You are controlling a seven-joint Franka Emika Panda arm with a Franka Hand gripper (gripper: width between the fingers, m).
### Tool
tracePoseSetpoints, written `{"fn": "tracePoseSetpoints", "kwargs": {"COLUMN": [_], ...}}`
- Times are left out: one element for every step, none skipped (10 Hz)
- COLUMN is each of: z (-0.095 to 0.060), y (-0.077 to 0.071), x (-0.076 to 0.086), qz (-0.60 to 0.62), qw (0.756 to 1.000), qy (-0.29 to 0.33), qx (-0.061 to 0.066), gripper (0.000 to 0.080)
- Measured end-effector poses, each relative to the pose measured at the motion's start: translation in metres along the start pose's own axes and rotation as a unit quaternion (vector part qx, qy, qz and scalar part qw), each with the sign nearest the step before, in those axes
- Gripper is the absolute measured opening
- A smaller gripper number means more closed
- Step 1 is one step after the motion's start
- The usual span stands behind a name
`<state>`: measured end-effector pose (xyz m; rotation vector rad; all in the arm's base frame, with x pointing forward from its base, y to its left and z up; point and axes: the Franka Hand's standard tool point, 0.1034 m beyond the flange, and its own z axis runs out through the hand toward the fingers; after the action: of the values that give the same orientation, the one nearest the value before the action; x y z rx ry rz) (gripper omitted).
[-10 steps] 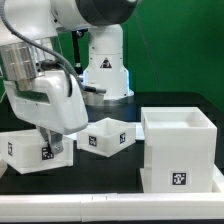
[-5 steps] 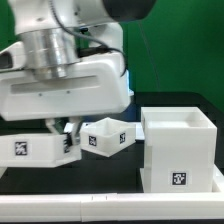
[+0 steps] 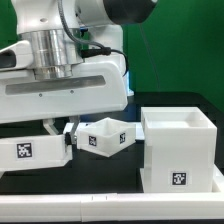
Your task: Assemble drawer
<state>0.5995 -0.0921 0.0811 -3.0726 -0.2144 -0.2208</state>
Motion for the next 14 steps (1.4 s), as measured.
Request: {"fn": "tracePoseSetpoints", "kwargs": {"z": [-0.003, -0.008, -0.011, -0.014, -0.013, -0.013, -0.013, -0.011, -0.006, 0.000, 0.007, 0.007, 0.007, 0.007], "y": [-0.003, -0.003, 0.001, 0.006, 0.009, 0.011, 0.014, 0.013, 0.000, -0.016, -0.027, -0.020, -0.017, -0.016], "x": [-0.003, -0.003, -0.007, -0.014, -0.017, -0.018, -0.019, -0.019, -0.016, -0.012, -0.015, -0.021, -0.022, -0.022], "qz": [-0.110, -0.185, -0.219, -0.231, -0.263, -0.299, -0.323, -0.381, -0.465, -0.521, -0.555, -0.590, -0.613, -0.633], "qw": [0.994, 0.983, 0.976, 0.973, 0.965, 0.954, 0.946, 0.923, 0.883, 0.850, 0.827, 0.802, 0.784, 0.767], "qy": [0.000, -0.001, 0.006, 0.013, 0.002, -0.004, -0.009, -0.021, -0.039, -0.052, -0.055, -0.062, -0.070, -0.075], "qx": [0.001, 0.006, -0.003, -0.019, -0.022, -0.026, -0.029, -0.038, -0.052, -0.062, -0.072, -0.070, -0.072, -0.073], "gripper": [0.0038, 0.0038, 0.0038, 0.0038, 0.0038, 0.0038, 0.0038, 0.0038, 0.0038, 0.0038, 0.0038, 0.0038, 0.0038, 0.0038]}}
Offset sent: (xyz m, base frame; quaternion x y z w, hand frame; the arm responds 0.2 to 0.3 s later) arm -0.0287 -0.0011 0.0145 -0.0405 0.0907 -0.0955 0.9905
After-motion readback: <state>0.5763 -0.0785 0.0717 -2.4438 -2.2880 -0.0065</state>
